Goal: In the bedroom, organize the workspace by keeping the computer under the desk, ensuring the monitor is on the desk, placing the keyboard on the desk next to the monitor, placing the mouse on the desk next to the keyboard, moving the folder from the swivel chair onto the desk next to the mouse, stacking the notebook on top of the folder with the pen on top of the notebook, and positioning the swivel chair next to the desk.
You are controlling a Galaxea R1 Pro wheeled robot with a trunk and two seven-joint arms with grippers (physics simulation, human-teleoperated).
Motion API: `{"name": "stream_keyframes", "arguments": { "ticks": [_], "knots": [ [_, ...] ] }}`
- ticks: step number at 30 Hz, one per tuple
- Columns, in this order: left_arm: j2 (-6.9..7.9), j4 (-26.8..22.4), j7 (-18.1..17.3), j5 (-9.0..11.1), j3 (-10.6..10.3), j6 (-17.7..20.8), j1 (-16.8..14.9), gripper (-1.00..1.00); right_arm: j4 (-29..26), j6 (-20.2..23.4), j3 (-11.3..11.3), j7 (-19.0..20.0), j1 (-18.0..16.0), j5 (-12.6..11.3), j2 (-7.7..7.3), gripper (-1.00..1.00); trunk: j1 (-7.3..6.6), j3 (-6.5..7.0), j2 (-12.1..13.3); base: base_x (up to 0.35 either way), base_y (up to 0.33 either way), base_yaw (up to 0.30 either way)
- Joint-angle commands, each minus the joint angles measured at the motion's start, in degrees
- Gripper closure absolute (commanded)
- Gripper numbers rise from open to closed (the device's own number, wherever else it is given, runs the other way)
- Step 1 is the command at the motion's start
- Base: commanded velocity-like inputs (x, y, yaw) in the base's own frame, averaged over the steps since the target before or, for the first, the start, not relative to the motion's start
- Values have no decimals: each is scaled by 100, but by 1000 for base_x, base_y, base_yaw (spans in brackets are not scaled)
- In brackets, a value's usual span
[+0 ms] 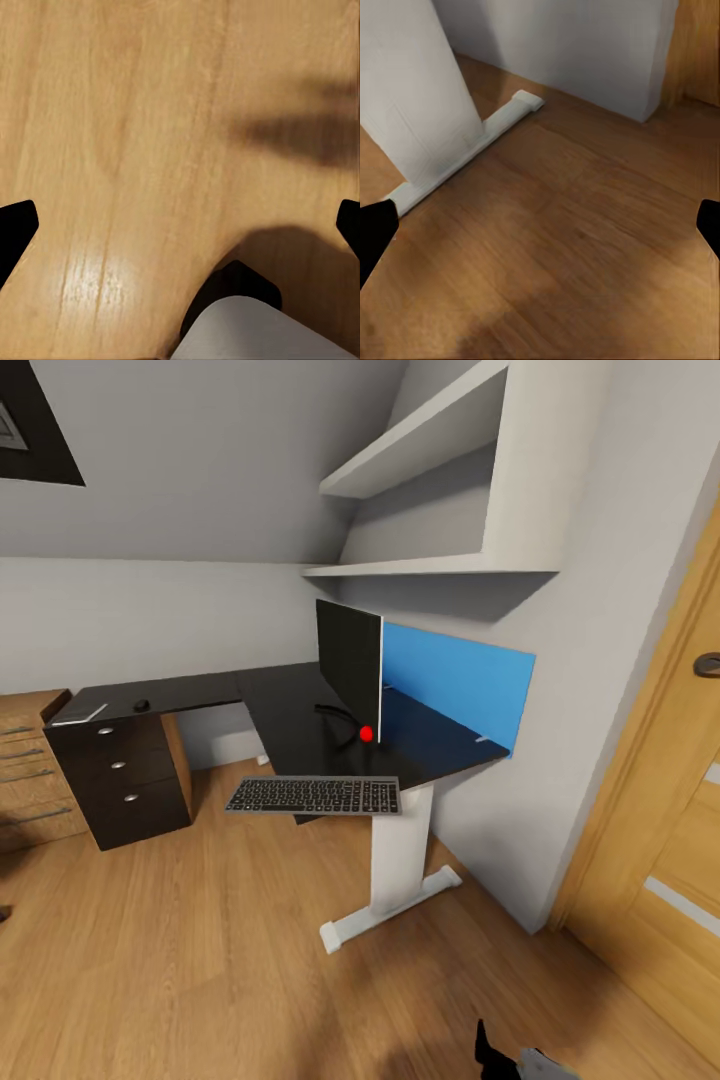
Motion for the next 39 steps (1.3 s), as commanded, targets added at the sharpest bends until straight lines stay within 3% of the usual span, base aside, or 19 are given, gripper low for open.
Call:
{"name": "stream_keyframes", "arguments": {
  "ticks": [1, 3, 4, 7, 9, 10, 13, 14, 17, 20, 22, 24, 25, 29, 33, 36, 39],
  "knots": [
    [4, -5, -13, 66, -43, -81, 2, -100, -376, 121, 71, -69, -150, 18, -57, -100, -1, -4, -2, 0, 0, 0],
    [4, -5, -13, 71, -40, -142, 2, -100, -530, 620, 56, -88, -640, -8, -188, -100, -1, -4, -2, 0, 0, 0],
    [4, -5, -13, 72, -39, -163, 2, -100, -584, 1115, 45, -90, -1033, -29, -324, -100, -1, -4, -2, 0, 0, 0],
    [4, -5, -13, 73, -36, -175, 2, -100, -624, 1776, 24, -90, -1506, -49, -497, -100, -1, -4, -2, 0, 0, 0],
    [-1, -5, -13, 73, -40, -181, 2, -100, -633, 2468, -189, -87, -2047, -80, -646, -100, -1, -4, -2, 0, 0, 0],
    [-24, -5, -13, 74, -52, -183, 2, -100, -635, 2862, -433, -75, -2298, -139, -685, -100, -1, -4, -2, 0, 0, 0],
    [-72, -13, -13, 59, -66, -188, 2, -100, -658, 3528, -768, -48, -2597, -245, -728, -100, -1, -4, -2, 0, 0, 0],
    [-81, -59, -10, 53, -69, -190, 2, -100, -701, 3937, -863, -33, -2793, -285, -770, -100, -1, -4, -2, 0, 0, 0],
    [-79, -296, 21, 50, -71, -190, 2, -100, -855, 4511, -942, -20, -3030, -410, -806, -100, -1, -4, -2, 0, 0, 0],
    [-73, -839, 316, 30, -72, -168, 2, -100, -1231, 5268, -1091, -20, -3164, -901, -828, -100, -1, -4, -2, 0, 0, 0],
    [-74, -1780, 1108, -15, -73, -11, 2, -100, -1751, 6326, -1185, -23, -3212, -1636, -871, -100, -1, -4, -2, 0, 0, 0],
    [-85, -2470, 1621, -66, -73, 414, 2, -100, -1994, 7070, -1208, -10, -3222, -2101, -1022, -100, -1, -4, -2, 0, 0, 0],
    [-92, -2898, 1863, -88, -73, 889, 2, -100, -2086, 7502, -1210, 82, -3226, -2444, -1163, -100, -1, -4, -2, 0, 0, 0],
    [-103, -3291, 2038, -85, -75, 1609, 2, -100, -2167, 7971, -1195, 778, -3223, -2902, -1485, -100, -1, -4, -2, 0, 0, 0],
    [-105, -2936, 2062, -112, -90, 1636, 2, -100, -2184, 8079, -1183, 1473, -3216, -2990, -1679, -100, -1, -4, -2, 0, 0, 0],
    [-95, -2695, 2067, -122, -90, 1393, 2, -100, -2186, 8109, -1183, 1798, -3214, -3010, -1738, -100, -1, -4, -2, 0, 0, 0],
    [-194, -2599, 2104, -22, -55, 1298, -3, -100, -2124, 8173, -1198, 1842, -3177, -3089, -1639, -100, -1, -4, -2, 0, 0, 0]
  ]
}}
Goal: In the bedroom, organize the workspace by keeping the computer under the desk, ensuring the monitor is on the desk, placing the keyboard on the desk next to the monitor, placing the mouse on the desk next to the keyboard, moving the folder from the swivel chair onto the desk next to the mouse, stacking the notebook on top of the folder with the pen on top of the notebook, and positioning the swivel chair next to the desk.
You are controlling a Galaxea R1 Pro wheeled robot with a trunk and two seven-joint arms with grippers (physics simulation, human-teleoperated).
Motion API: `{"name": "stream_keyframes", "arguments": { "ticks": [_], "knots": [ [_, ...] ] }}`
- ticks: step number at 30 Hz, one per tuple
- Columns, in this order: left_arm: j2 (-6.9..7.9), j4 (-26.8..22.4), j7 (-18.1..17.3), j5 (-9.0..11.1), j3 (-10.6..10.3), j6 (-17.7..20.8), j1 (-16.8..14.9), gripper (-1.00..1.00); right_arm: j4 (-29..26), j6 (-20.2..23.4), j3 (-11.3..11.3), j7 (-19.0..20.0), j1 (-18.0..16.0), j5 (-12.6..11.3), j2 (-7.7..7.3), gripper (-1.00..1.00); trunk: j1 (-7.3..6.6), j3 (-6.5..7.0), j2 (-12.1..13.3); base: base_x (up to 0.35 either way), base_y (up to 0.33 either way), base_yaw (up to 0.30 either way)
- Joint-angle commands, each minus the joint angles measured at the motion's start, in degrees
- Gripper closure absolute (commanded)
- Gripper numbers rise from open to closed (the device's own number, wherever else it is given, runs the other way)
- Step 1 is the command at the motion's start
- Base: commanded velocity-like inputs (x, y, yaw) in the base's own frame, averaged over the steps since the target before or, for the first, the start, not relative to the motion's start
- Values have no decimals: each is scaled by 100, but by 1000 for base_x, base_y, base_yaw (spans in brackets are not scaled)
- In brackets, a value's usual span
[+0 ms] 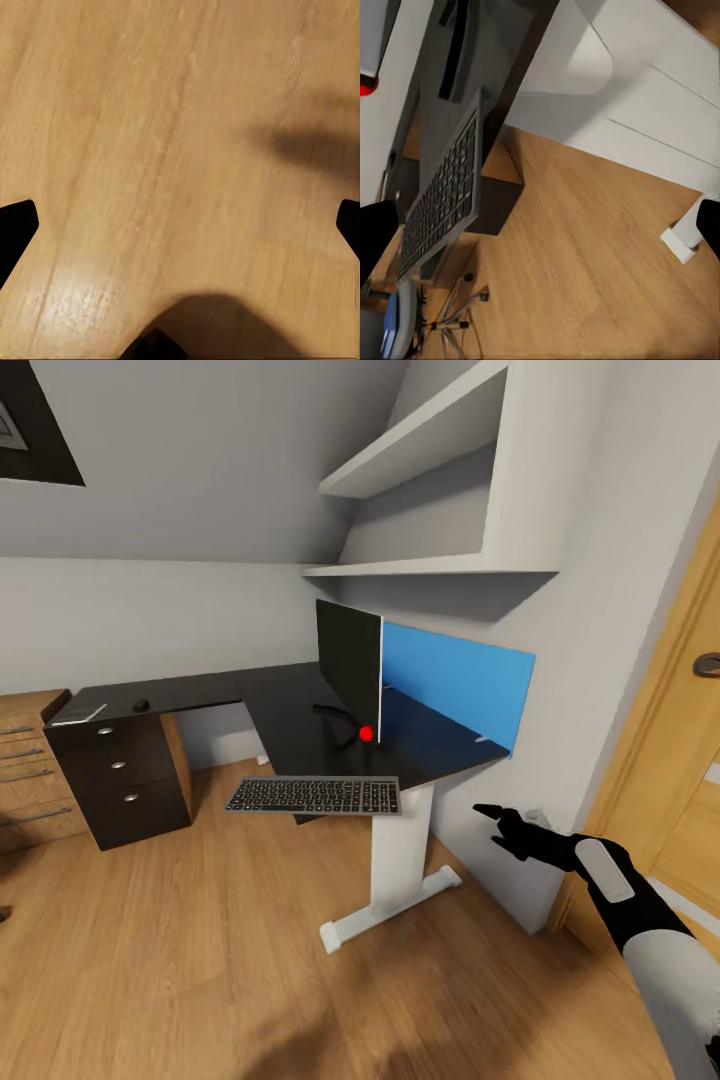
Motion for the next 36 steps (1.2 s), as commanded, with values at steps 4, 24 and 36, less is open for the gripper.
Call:
{"name": "stream_keyframes", "arguments": {
  "ticks": [4, 24, 36],
  "knots": [
    [30, 120, 33, 159, -68, -165, -3, -100, -17, 25, -34, -15, 1, 40, 132, -100, 0, -4, -3, 0, 0, 0],
    [86, 765, 2, 163, -113, -809, -4, -100, 0, -22, -38, 44, 13, 56, 416, -100, 0, -4, -3, 151, 0, 0],
    [83, 886, 2, 163, -133, -894, -4, -100, 264, -29, -18, 44, 14, 67, 617, -100, 0, -4, -3, 182, 0, 0]
  ]
}}
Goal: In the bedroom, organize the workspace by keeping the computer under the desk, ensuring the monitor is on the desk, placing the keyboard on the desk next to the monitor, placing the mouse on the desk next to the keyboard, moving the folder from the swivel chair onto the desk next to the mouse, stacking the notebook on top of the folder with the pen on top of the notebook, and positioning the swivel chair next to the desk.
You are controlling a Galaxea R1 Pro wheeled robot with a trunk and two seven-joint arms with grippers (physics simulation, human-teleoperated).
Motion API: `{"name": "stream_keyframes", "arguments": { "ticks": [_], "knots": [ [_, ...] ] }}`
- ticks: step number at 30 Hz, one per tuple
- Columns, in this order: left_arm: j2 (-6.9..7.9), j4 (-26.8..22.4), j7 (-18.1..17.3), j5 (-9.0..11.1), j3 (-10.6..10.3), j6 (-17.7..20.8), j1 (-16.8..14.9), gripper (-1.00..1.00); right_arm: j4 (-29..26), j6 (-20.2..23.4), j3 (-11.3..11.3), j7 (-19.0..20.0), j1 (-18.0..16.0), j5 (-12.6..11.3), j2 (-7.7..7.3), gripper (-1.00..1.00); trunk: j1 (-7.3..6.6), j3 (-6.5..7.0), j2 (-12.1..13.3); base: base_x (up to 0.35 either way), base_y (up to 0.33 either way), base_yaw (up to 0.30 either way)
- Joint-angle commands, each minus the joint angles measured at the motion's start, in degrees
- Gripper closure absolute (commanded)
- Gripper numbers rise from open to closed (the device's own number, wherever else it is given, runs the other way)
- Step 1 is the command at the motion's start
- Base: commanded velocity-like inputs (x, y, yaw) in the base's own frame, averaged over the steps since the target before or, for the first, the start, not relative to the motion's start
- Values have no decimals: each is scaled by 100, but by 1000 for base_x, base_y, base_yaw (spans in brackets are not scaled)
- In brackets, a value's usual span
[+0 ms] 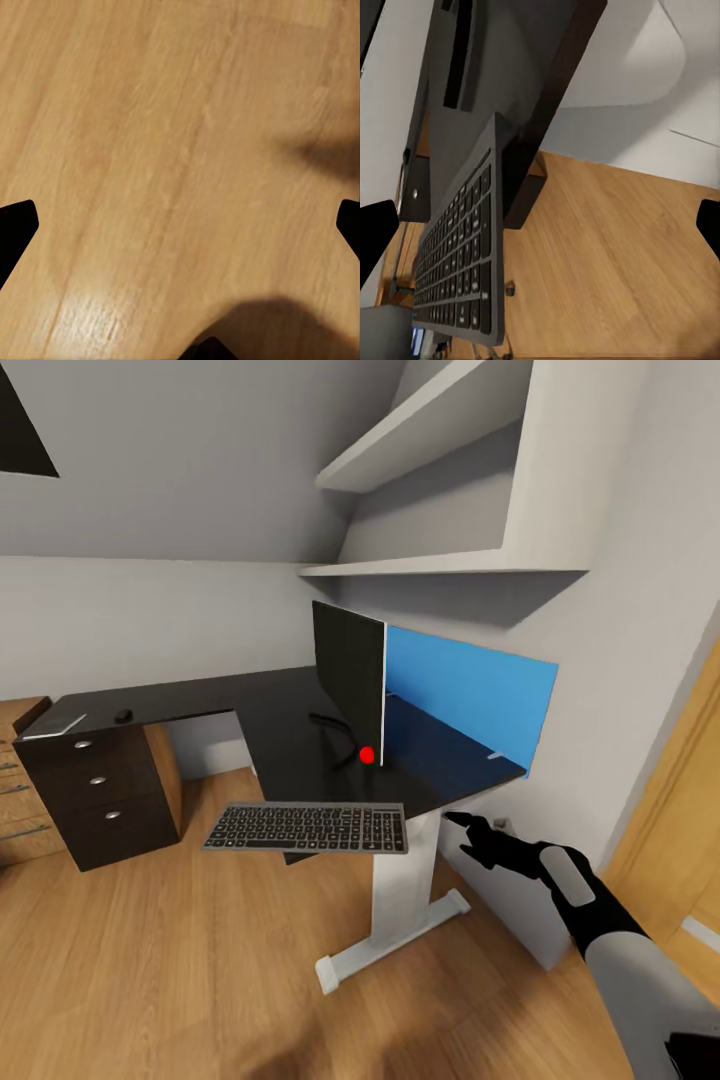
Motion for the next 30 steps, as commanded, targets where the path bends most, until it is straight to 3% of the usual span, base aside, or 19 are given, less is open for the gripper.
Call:
{"name": "stream_keyframes", "arguments": {
  "ticks": [1, 7, 8, 12, 14, 15, 18, 22, 23, 27, 30],
  "knots": [
    [8, -13, 45, 44, -53, -22, 2, -100, 13, 32, -21, 24, -4, 22, 23, -100, 0, -4, -3, 10, 0, 0],
    [27, -82, 56, -71, -60, -14, 2, -100, 51, 33, -23, 24, -4, 30, 124, -100, 0, -4, -3, 4, 0, 0],
    [82, -538, 61, -234, -57, 55, 0, -100, 56, 33, -26, 24, -4, 32, 139, -100, 0, -4, -3, 0, 0, 0],
    [122, -1190, 73, -394, -49, 376, 1, -100, 58, 33, -30, 24, -4, 33, 139, -100, 0, -4, -3, 0, 0, 0],
    [137, -1720, 88, -465, -33, 848, 1, -100, 58, 33, -31, 24, -4, 33, 138, -100, 0, -4, -3, 0, 0, 0],
    [147, -2351, 100, -503, -3, 1527, 1, -100, 59, 33, -30, 24, -4, 34, 138, -100, 0, -4, -3, 0, 0, 0],
    [145, -3602, 111, -533, 119, 2867, 2, -100, 59, 33, -25, 24, -4, 34, 139, -100, 0, -4, -3, 0, 0, 0],
    [134, -4370, 111, -512, 218, 3443, 2, -100, 59, 33, -23, 24, -4, 34, 140, -100, 0, -4, -3, 0, 0, 0],
    [132, -4405, 111, -504, 222, 3473, 2, -100, 59, 31, -23, 24, -4, 34, 141, -100, 0, -4, -3, 0, 0, 0],
    [47, -3425, 73, -537, 239, 3343, 2, -100, 59, 24, -19, 24, -4, 50, 196, -100, 0, -4, -3, 107, 0, 0],
    [40, -3334, 68, -540, 227, 3179, 2, -100, 59, 24, -21, 24, -4, 61, 209, -100, 0, -4, -3, 270, 0, 0]
  ]
}}
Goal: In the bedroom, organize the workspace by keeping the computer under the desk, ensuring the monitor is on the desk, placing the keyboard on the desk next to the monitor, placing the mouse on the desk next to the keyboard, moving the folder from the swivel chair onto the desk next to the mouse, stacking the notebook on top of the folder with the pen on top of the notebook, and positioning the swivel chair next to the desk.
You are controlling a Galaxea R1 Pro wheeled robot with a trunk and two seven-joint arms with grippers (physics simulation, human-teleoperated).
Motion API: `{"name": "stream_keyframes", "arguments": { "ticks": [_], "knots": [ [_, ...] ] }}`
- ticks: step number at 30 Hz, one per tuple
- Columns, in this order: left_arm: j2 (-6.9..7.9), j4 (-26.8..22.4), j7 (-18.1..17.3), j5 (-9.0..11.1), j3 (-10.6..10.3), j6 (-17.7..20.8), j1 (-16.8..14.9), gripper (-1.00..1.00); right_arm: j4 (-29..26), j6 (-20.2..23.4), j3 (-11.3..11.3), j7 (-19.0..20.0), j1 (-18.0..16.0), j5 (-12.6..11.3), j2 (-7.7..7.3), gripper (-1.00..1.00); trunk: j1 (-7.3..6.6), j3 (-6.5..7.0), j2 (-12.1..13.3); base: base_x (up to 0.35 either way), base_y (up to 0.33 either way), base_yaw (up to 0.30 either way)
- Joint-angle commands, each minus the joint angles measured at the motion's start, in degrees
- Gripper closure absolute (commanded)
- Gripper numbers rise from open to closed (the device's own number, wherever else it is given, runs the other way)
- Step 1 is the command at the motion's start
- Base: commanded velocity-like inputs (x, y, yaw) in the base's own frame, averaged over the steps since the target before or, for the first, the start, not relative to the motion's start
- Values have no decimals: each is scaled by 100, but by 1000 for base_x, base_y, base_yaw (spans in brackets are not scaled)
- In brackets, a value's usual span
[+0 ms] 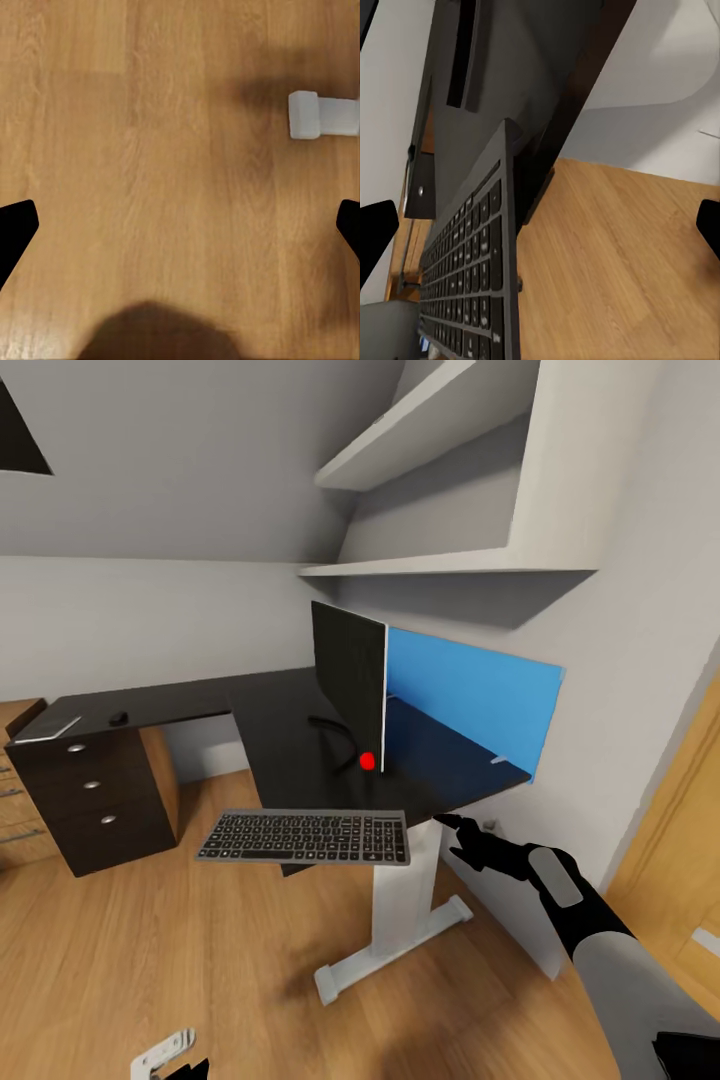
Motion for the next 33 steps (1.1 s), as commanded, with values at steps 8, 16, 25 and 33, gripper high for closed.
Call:
{"name": "stream_keyframes", "arguments": {
  "ticks": [8, 16, 25, 33],
  "knots": [
    [-8, 48, 62, 35, -32, -141, 0, -100, 7, 32, -6, 24, -3, 27, 41, -100, 3, -5, -2, 60, 0, 0],
    [-8, 50, 63, 34, -32, -144, 0, -100, 223, 32, 149, 24, -3, 34, 294, -100, 3, -5, -2, 1, 0, 0],
    [-8, 50, 57, 35, -32, -144, 0, -100, 255, 32, 340, 24, -3, 29, 406, -100, 3, -5, -2, 0, 0, 0],
    [-14, 50, 61, 35, -32, -144, 0, -100, 249, 32, 615, 121, -3, 22, 449, -100, 3, -5, -2, 0, 0, 0]
  ]
}}
